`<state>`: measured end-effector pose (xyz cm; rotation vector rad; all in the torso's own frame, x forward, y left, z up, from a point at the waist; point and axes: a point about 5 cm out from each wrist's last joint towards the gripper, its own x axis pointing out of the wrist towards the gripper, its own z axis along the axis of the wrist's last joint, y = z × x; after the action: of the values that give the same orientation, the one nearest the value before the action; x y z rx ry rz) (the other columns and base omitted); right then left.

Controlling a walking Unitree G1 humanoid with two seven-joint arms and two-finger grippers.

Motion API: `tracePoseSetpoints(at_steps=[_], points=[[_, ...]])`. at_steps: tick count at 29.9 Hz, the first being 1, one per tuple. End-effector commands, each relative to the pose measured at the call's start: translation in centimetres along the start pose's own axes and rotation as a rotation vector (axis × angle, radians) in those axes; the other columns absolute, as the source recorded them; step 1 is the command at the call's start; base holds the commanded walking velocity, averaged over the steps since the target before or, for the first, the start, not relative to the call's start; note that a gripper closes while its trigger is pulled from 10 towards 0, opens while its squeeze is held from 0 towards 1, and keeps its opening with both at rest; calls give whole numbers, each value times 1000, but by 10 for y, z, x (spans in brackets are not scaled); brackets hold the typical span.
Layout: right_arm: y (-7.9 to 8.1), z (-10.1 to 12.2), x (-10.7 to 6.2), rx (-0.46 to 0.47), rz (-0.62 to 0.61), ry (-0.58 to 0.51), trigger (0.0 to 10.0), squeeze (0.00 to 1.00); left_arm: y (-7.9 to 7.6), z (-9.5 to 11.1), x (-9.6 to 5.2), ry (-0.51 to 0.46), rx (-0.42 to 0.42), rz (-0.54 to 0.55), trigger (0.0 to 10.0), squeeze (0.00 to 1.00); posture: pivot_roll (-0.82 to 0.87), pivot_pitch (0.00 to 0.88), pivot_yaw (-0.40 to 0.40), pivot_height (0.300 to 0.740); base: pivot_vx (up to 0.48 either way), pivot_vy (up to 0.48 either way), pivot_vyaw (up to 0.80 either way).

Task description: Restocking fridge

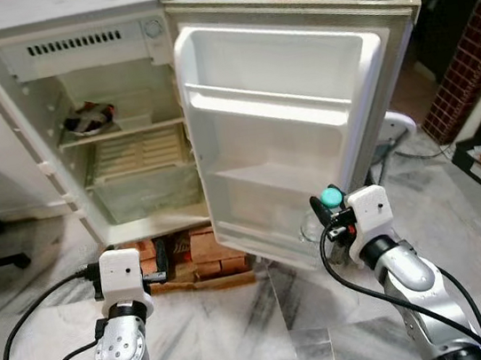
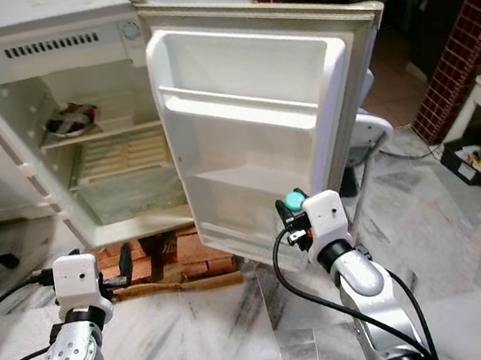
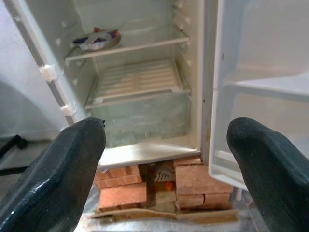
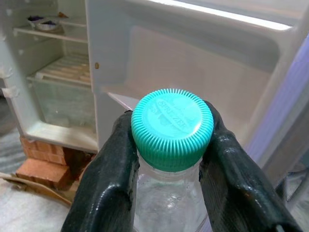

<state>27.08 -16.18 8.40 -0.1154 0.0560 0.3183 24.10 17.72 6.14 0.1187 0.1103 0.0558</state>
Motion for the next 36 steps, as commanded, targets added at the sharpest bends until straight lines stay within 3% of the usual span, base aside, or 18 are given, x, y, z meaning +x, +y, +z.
tracePoseSetpoints(at_steps=[1,21,36], points=[[2,12,3,-18,15,-57,10000,0,2,0,-1,6,-1,3,10000,0,6,4,0,740,0,0,688],[5,12,7,-35,41,-54,10000,0,-1,2,2,3,-16,-12,10000,0,9,7,-3,740,0,65,0],[9,12,8,-47,60,-54,10000,0,-4,3,4,0,-25,-32,10000,0,10,15,-4,740,281,265,0]])
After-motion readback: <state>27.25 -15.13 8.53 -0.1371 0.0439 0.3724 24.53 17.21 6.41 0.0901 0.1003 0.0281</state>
